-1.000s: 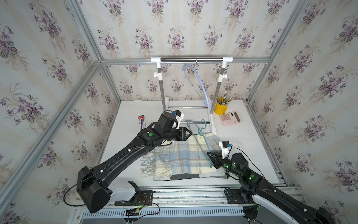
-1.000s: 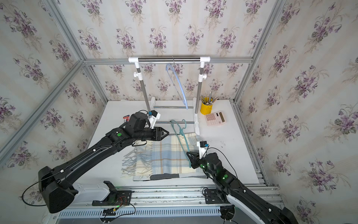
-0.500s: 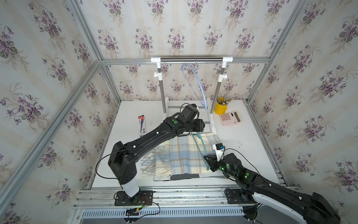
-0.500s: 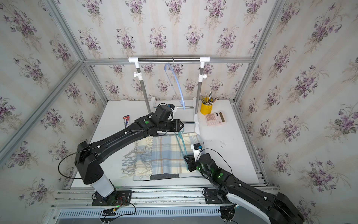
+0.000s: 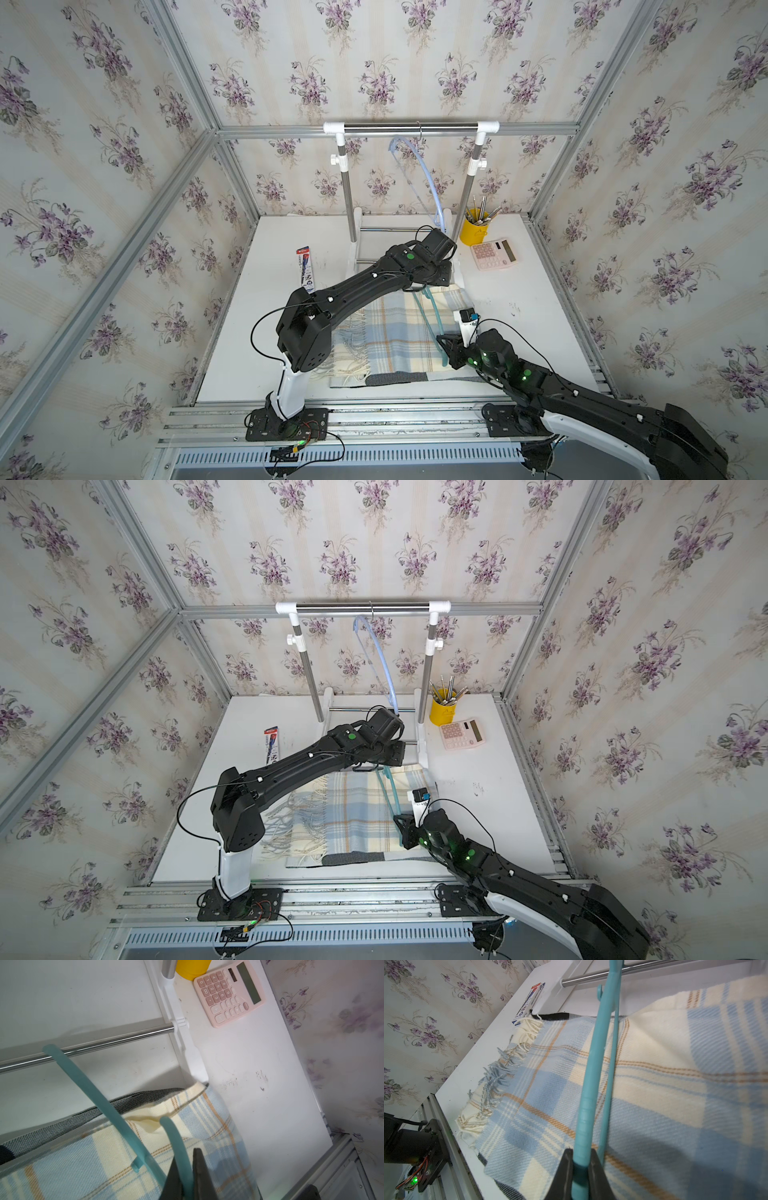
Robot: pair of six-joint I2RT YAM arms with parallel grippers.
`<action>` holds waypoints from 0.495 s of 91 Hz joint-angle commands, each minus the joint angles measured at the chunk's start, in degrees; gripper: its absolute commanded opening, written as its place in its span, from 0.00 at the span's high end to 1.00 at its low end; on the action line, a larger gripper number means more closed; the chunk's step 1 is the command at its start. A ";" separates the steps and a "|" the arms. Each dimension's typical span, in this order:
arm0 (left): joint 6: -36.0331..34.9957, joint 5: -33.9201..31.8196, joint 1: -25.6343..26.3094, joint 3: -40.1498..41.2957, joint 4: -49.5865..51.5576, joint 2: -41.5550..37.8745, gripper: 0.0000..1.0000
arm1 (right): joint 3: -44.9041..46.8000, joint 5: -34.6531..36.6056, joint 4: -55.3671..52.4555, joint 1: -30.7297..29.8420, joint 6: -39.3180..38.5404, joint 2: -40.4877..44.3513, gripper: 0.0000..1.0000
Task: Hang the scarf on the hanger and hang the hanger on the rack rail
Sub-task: Pick up the hanger from the clothesline.
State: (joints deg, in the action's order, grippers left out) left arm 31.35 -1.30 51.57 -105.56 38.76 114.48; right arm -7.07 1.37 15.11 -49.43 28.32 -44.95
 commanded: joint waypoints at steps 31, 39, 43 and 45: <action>-3.75 -3.49 -0.24 10.74 -0.72 -9.32 1.00 | -1.75 -5.21 -1.48 -0.23 -4.50 1.63 0.62; -4.09 -3.91 -0.24 13.42 -1.48 -12.44 1.00 | -2.06 -8.13 -2.06 -0.21 -6.45 3.91 0.44; -4.57 -3.97 -0.32 15.27 -2.29 -14.42 1.00 | -2.07 -9.21 -2.10 -0.22 -6.77 5.58 0.38; -4.75 -4.08 -0.33 16.15 -2.82 -15.46 1.00 | -1.96 -9.68 -1.77 -0.23 -6.71 6.46 0.36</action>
State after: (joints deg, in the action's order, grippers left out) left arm 29.34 -5.21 51.20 -92.31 36.64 102.96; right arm -8.75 -4.12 13.30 -49.69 23.94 -41.01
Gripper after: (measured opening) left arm 0.104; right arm 0.602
